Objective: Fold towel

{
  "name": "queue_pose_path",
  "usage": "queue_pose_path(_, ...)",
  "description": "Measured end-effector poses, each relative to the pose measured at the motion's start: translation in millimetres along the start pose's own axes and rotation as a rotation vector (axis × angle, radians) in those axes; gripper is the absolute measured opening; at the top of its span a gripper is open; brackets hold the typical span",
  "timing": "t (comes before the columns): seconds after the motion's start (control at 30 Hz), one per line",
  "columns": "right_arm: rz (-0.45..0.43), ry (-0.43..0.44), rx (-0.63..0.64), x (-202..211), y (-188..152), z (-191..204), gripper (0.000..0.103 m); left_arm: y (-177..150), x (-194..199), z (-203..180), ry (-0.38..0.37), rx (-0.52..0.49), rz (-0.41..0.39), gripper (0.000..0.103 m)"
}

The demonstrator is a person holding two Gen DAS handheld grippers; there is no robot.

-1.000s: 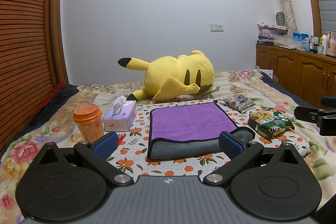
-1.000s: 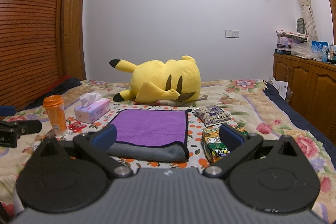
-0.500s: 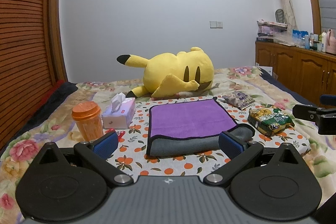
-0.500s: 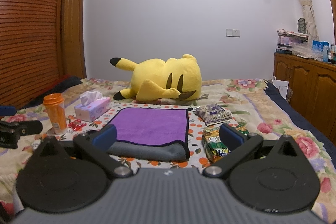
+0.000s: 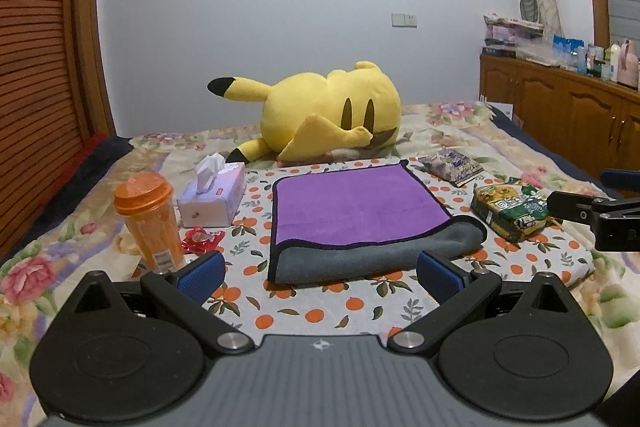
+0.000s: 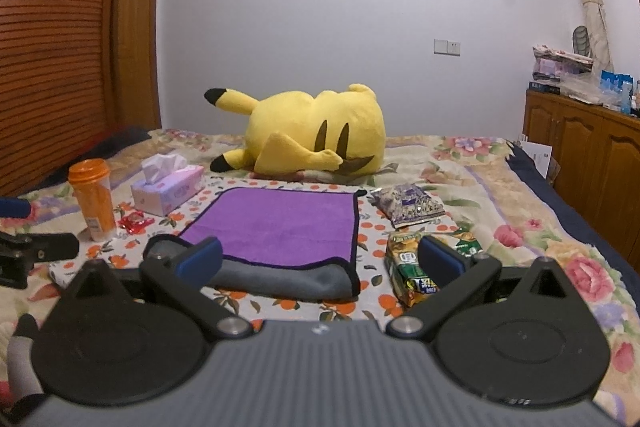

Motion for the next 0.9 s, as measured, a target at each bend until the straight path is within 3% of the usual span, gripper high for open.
queue_pose_path(0.27, 0.076, 0.026, 0.037, -18, 2, 7, 0.103, 9, -23, 9, -0.010, 0.018, 0.038, 0.103)
queue_pose_path(0.9, 0.114, 0.050, 0.080, -66, 22, 7, 0.103, 16, -85, 36, -0.026, 0.041, 0.112, 0.103)
Point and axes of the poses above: each gripper's, at about its wrist camera, not at the fingertips, and x roughly against the way its jaws point, z to its left, y to its top, the point moved 1 cm from there along -x, roughly the way its jaws point, and after that the axes turned 2 degrees about -y, right-handed, at the moved point
